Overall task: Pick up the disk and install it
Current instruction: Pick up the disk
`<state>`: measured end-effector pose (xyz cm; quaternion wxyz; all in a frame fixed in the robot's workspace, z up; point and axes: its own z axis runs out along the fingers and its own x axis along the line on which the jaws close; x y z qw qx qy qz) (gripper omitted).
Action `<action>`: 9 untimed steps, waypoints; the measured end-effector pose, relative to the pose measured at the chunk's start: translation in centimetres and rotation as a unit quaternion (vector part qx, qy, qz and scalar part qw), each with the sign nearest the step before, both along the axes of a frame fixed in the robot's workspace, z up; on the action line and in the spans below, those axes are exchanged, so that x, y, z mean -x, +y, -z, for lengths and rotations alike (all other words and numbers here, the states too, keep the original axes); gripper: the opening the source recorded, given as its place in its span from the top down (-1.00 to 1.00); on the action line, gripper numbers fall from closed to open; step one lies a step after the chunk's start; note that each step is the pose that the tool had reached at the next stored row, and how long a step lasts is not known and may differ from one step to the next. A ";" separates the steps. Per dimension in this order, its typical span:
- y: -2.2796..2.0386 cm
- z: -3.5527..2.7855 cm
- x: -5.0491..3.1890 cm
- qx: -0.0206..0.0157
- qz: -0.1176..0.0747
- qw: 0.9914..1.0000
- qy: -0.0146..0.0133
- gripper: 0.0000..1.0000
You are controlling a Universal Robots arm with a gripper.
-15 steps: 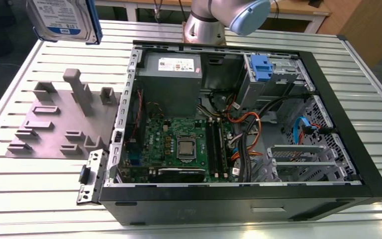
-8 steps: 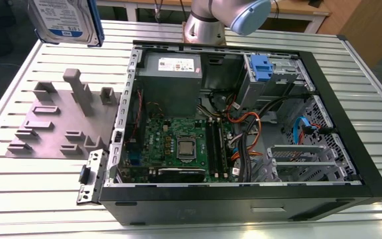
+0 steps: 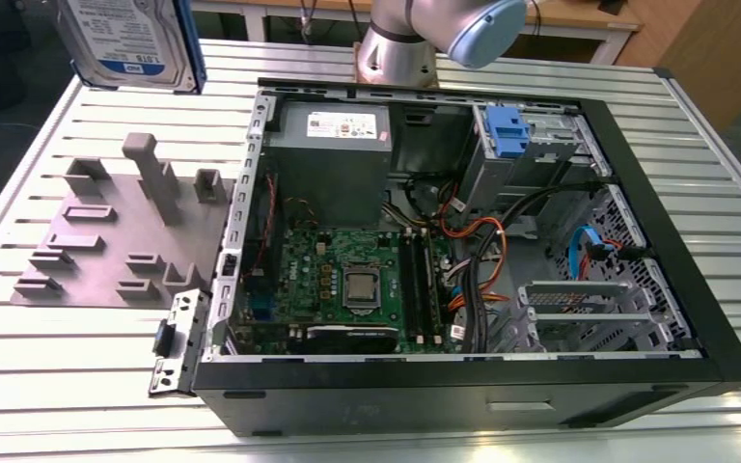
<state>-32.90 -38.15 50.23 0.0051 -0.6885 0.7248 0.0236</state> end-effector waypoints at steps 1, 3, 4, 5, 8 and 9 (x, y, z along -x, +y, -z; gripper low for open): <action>0.00 0.00 -0.13 0.000 0.000 1.000 0.000 0.27; 0.00 0.00 -0.26 0.000 0.000 1.000 0.000 0.27; 0.00 0.00 -0.26 0.000 0.000 1.000 0.000 0.27; 0.00 0.01 -0.29 0.000 0.000 1.000 0.000 0.27; 0.00 0.01 -0.46 0.000 0.000 1.000 0.000 0.27; 0.00 0.01 -0.48 0.000 0.000 1.000 0.000 0.27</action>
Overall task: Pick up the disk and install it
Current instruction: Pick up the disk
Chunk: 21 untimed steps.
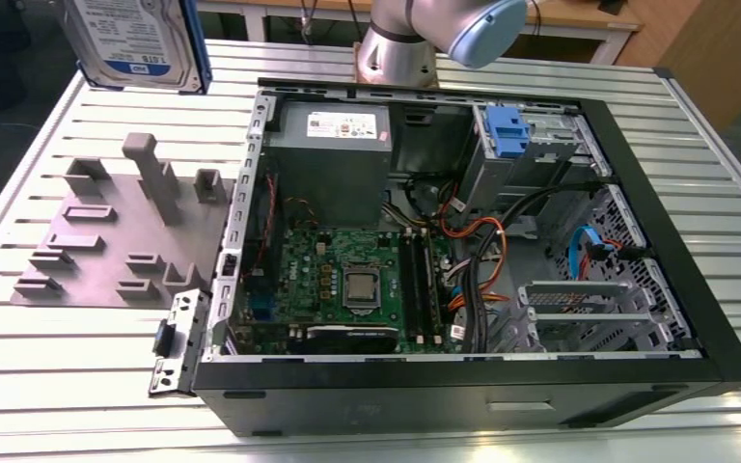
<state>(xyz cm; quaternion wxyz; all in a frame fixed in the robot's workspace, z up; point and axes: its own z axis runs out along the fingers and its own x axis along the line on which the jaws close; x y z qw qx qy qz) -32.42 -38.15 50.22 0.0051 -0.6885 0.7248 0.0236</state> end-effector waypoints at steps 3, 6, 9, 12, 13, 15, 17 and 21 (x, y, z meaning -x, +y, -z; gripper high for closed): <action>0.00 0.00 -0.20 0.000 0.000 1.000 0.000 0.27; 0.00 0.00 -0.26 0.000 0.000 1.000 0.000 0.27; 0.00 -0.01 -0.36 0.000 0.000 1.000 0.000 0.27; 0.00 0.00 -0.54 0.000 0.000 1.000 0.000 0.27; 0.00 0.00 -0.58 0.000 0.000 1.000 0.000 0.27; -0.01 0.00 -0.60 0.000 0.000 1.000 0.000 0.27; -0.06 0.00 -0.63 0.000 0.000 1.000 0.000 0.27; -0.33 0.00 -0.63 0.000 0.000 1.000 0.000 0.27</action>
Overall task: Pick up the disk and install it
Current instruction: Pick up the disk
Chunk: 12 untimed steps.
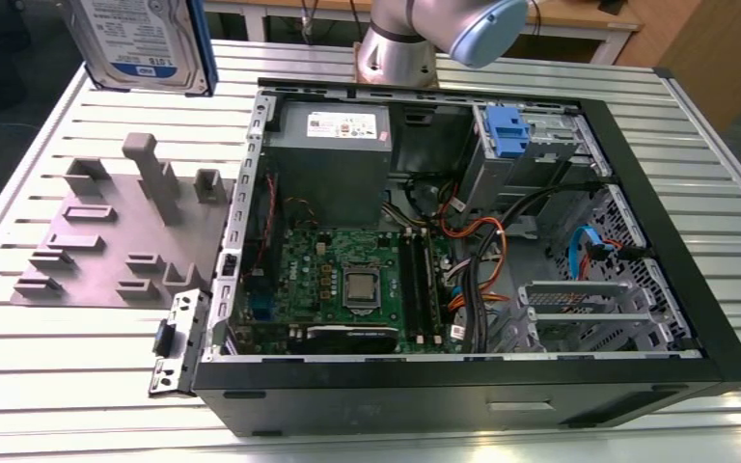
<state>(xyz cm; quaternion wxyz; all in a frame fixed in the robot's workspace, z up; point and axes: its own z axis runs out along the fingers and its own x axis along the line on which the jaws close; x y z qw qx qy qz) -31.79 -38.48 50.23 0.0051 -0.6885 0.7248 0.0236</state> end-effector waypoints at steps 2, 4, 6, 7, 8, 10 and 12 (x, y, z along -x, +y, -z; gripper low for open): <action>-0.18 0.00 0.00 0.000 0.000 1.000 0.000 0.27; -0.31 0.00 0.00 0.000 0.000 1.000 0.000 0.27; -0.37 0.00 0.00 0.000 0.000 1.000 0.000 0.27; -0.39 0.00 0.00 0.000 0.000 1.000 0.000 0.27; -0.40 0.00 0.00 0.000 0.000 1.000 0.000 0.27; -0.42 0.00 0.00 0.000 0.000 1.000 0.000 0.27; -0.43 0.00 0.00 0.000 0.000 1.000 0.000 0.27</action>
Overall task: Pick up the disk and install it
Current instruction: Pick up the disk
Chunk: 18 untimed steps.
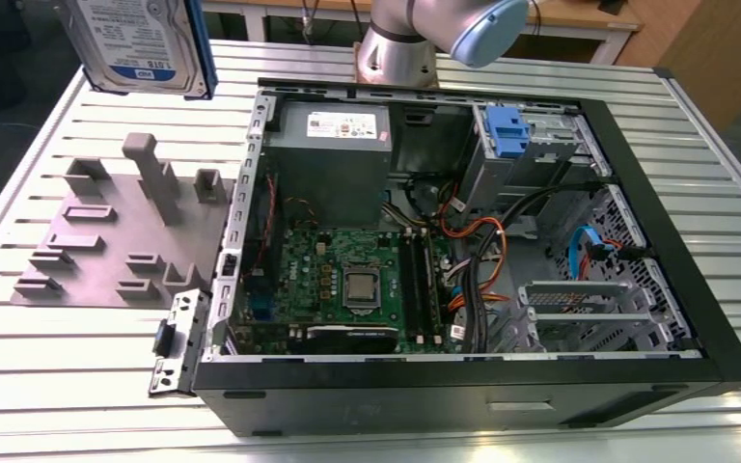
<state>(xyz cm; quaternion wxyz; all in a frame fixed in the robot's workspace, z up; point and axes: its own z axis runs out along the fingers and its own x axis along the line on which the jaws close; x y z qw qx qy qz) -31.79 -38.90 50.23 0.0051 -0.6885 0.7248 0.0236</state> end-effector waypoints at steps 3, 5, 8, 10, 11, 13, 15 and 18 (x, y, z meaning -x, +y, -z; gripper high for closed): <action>-0.06 0.00 0.00 0.000 0.000 1.000 0.000 0.27; -0.06 0.00 -0.05 0.000 0.000 1.000 0.000 0.27; -0.06 0.00 -0.32 0.000 0.000 1.000 0.000 0.27; -0.06 0.00 -0.45 0.000 0.000 1.000 0.000 0.27; -0.09 0.00 -0.48 0.000 0.000 1.000 0.000 0.27; -0.17 0.00 -0.52 0.000 0.000 1.000 0.000 0.27; -0.25 0.00 -0.55 0.000 0.000 1.000 0.000 0.27; -0.37 0.00 -0.59 0.000 0.000 1.000 0.000 0.27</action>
